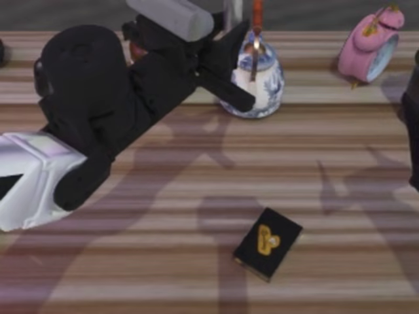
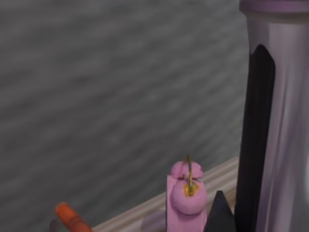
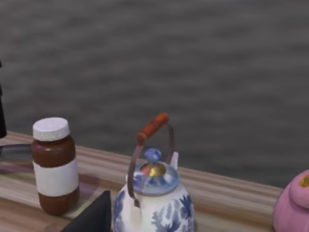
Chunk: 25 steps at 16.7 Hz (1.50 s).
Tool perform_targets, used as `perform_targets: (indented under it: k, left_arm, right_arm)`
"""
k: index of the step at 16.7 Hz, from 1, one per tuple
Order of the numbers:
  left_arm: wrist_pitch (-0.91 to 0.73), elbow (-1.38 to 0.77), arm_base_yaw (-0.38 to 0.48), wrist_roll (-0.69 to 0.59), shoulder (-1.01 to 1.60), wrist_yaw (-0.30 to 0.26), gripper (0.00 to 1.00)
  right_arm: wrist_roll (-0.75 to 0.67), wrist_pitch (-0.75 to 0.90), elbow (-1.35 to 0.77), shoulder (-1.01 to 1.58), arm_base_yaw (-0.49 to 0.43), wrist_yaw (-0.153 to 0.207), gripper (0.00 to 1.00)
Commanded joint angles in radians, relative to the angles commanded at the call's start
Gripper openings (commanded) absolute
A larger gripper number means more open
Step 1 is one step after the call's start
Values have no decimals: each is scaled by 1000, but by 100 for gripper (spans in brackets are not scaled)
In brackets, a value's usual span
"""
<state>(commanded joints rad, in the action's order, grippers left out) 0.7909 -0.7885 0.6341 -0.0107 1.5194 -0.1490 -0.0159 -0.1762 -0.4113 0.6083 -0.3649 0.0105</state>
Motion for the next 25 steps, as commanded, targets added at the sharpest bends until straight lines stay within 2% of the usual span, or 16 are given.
perform_targets:
  k: [5,9,18,25]
  left_arm:
    - [0,0,0,0,0,0,0]
    - [0,0,0,0,0,0,0]
    - [0,0,0,0,0,0,0]
    - [0,0,0,0,0,0,0]
  right_arm:
    - [-11,-116,-246,354,-201,5,100]
    - [-13,-158,-353,521,-300,7,100]
    - [-14,-173,-400,587,-316,6,100]
    - [-15,-256,-633,914,-321,-2,100]
